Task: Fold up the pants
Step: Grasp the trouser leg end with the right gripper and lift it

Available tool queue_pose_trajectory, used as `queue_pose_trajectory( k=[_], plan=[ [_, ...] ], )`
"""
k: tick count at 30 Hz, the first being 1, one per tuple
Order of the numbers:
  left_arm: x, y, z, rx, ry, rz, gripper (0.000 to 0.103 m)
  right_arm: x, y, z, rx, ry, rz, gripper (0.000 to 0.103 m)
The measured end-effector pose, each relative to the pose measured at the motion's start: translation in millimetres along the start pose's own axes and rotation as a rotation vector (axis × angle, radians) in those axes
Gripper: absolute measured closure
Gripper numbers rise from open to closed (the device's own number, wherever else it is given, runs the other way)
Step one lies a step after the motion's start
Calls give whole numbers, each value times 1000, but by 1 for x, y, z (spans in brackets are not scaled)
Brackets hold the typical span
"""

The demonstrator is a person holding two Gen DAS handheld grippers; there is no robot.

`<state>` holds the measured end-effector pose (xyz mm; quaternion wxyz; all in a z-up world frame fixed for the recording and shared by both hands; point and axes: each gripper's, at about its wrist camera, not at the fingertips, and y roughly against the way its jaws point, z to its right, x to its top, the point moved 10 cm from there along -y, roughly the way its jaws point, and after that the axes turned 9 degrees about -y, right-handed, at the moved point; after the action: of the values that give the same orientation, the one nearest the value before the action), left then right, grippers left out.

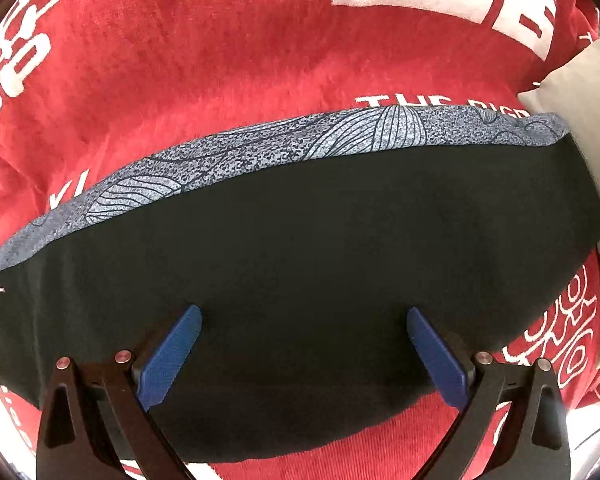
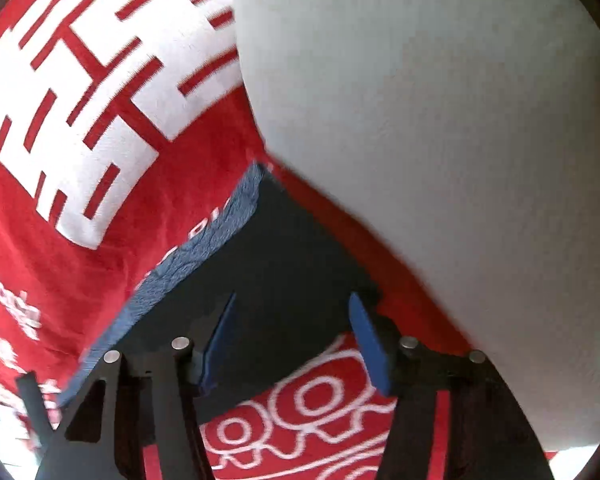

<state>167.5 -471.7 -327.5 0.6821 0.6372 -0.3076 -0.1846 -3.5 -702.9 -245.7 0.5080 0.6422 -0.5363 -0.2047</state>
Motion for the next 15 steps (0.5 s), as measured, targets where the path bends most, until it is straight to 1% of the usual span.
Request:
queue_pose_trajectory(
  k=[1, 2, 3, 6, 10, 13, 15],
  plan=[
    [0, 1, 1, 0, 1, -1, 0, -2, 6, 0, 19, -6, 6, 41],
    [1, 4, 1, 3, 1, -1, 0, -7, 10, -1, 71, -37, -16, 41],
    [4, 1, 0, 3, -1, 2, 0, -14, 11, -1, 116, -75, -46, 41],
    [6, 10, 3, 1, -14, 10, 0, -44, 5, 3, 253, -224, -163, 41],
    [9, 11, 6, 9, -27, 0, 0, -69, -5, 10, 334, -338, -197, 41],
    [9, 6, 6, 16, -24, -12, 0, -81, -13, 17, 378, -432, -215, 41],
    [10, 4, 7, 14, -16, -14, 0, -82, -20, 21, 406, -488, -208, 41]
  ],
)
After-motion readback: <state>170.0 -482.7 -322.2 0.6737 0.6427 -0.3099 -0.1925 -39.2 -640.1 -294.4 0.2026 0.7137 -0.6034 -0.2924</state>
